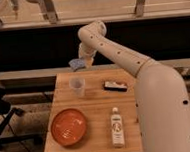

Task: Place the white sponge in the ceramic cup

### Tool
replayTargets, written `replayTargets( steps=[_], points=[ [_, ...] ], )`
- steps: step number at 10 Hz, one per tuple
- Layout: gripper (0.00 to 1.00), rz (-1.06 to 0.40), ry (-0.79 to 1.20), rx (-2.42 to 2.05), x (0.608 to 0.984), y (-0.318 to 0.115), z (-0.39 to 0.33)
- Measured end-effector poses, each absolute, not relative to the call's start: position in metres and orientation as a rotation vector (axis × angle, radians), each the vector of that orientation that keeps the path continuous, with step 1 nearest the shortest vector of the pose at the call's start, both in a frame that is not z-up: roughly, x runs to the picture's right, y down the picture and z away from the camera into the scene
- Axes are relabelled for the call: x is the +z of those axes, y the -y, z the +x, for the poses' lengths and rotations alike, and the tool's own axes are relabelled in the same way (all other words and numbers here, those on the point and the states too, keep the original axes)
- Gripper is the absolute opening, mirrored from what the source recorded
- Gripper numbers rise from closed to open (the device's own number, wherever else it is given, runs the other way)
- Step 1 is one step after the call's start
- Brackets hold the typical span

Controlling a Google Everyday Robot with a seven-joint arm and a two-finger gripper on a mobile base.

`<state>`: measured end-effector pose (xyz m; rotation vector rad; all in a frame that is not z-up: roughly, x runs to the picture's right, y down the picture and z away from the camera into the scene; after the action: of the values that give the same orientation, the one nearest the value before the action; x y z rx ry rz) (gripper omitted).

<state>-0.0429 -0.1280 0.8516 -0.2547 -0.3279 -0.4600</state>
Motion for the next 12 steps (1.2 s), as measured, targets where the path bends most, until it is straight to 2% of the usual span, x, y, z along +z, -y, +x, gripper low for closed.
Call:
replayTargets(
  steps=[1,2,4,7,8,10,12],
  points=[
    [0.23,-0.256,0.329,-0.450,0.8532,0.1272,-0.0425],
    [0.26,-0.257,0.330,-0.443,0.8541,0.1267,-0.0424],
    [0.21,-0.256,0.330,-0.426,0.8565,0.1254,-0.0417],
    [0.22,-0.259,0.333,-0.409,0.8579,0.1230,-0.0412],
    [0.26,-0.264,0.332,-0.388,0.8589,0.1206,-0.0395],
    [0.24,-0.269,0.331,-0.381,0.8600,0.1189,-0.0374],
    [0.26,-0.273,0.332,-0.376,0.8606,0.1178,-0.0383]
  ],
)
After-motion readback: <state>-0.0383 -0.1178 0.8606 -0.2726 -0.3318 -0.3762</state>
